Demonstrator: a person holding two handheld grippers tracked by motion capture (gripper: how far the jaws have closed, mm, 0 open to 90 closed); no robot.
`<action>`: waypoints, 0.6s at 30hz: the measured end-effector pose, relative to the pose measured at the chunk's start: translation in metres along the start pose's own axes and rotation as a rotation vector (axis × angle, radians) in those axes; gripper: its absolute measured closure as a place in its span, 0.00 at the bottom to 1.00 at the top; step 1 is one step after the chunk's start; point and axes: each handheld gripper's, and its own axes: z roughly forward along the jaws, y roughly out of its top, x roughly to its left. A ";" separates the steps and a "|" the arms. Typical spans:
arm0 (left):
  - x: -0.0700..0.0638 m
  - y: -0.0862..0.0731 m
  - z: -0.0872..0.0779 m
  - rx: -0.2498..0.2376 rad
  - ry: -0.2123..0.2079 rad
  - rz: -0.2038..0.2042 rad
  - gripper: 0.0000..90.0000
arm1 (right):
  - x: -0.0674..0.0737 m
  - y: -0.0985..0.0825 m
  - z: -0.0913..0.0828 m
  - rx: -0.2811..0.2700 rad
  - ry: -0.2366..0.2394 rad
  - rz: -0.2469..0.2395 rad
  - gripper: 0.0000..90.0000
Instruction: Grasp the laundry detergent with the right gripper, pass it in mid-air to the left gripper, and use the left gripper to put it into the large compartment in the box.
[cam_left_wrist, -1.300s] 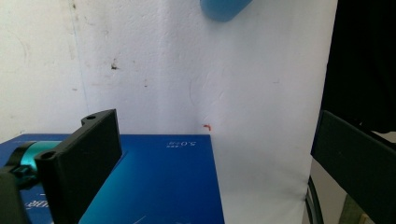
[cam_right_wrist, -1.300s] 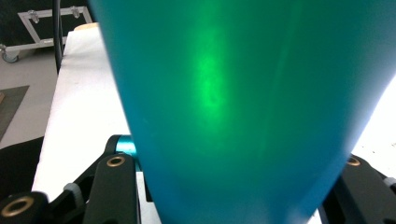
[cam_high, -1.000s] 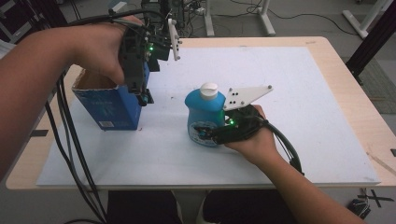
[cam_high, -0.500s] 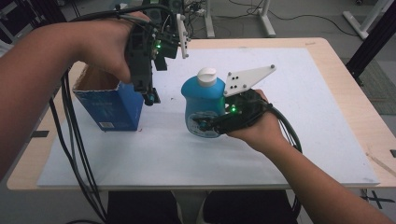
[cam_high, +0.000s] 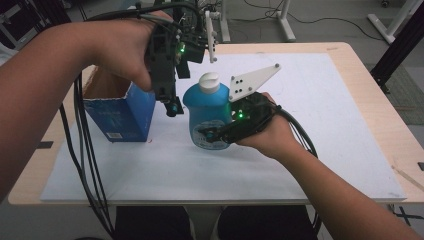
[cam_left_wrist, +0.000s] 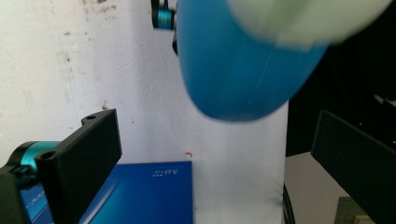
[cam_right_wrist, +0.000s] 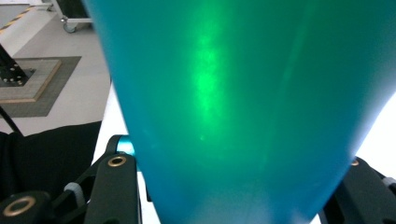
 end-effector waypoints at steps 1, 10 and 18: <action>-0.001 0.002 0.000 0.001 -0.002 0.003 0.02 | 0.000 0.000 0.002 0.001 0.005 0.000 0.50; -0.004 0.015 0.003 0.003 0.007 -0.004 0.02 | -0.003 0.005 0.011 0.000 0.029 -0.002 0.51; -0.005 0.022 0.005 0.013 0.018 0.007 0.02 | -0.003 0.010 0.017 0.004 0.046 -0.001 0.51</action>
